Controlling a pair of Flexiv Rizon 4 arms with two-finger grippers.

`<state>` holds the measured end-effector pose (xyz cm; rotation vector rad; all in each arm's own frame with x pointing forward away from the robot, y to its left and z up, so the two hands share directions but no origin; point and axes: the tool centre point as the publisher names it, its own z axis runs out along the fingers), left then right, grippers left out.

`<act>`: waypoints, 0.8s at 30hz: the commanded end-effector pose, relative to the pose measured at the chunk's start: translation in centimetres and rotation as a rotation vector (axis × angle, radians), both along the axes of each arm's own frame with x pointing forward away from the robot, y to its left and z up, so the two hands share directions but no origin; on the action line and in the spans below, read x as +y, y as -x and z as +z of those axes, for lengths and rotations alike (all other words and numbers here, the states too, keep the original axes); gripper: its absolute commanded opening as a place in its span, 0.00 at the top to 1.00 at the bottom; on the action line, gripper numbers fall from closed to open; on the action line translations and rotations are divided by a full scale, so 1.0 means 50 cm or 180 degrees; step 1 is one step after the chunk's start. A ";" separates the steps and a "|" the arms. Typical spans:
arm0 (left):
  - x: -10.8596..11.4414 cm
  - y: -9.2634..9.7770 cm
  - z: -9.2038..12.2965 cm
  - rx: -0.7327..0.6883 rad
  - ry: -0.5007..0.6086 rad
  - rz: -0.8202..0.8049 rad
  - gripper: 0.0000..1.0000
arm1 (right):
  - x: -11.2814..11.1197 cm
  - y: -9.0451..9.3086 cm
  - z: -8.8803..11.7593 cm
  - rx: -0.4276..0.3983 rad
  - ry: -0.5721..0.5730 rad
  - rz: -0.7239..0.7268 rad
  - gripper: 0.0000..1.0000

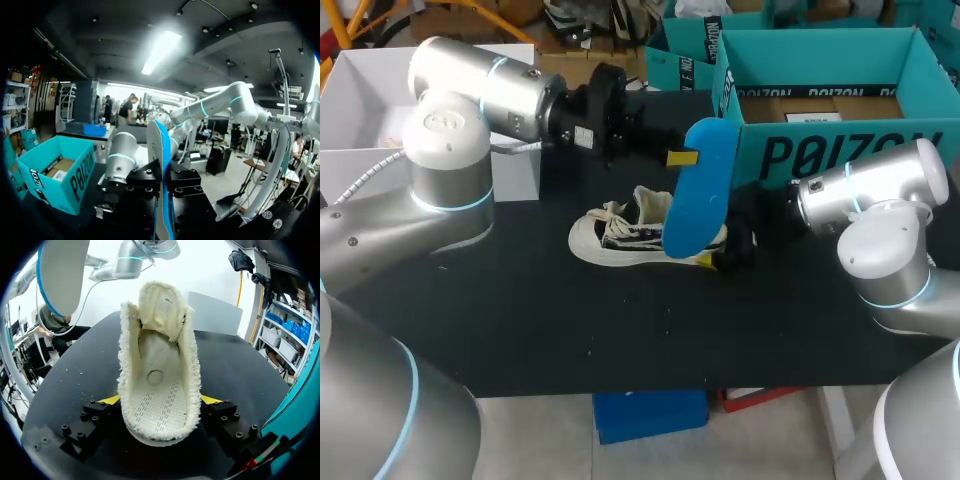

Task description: Take the shoe out of the shoebox, open the shoe tongue, remove and reinsert the insole, then place the shoe into the shoebox

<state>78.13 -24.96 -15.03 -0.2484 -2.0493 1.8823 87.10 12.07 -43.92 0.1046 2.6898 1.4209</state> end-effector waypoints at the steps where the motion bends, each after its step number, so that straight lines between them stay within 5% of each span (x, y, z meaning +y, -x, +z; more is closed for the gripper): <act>1: -0.005 -0.001 -0.004 0.0007 0.0033 0.0001 1.00 | 0.004 -0.001 -0.006 0.0001 0.0005 -0.0008 1.00; 16: -0.005 -0.001 -0.004 0.0007 0.0033 0.0001 1.00 | 0.004 -0.001 -0.006 0.0001 0.0005 -0.0008 1.00; 24: 0.057 -0.017 0.040 0.0238 0.0330 0.0291 1.00 | 0.004 -0.001 -0.006 0.0001 0.0005 -0.0008 1.00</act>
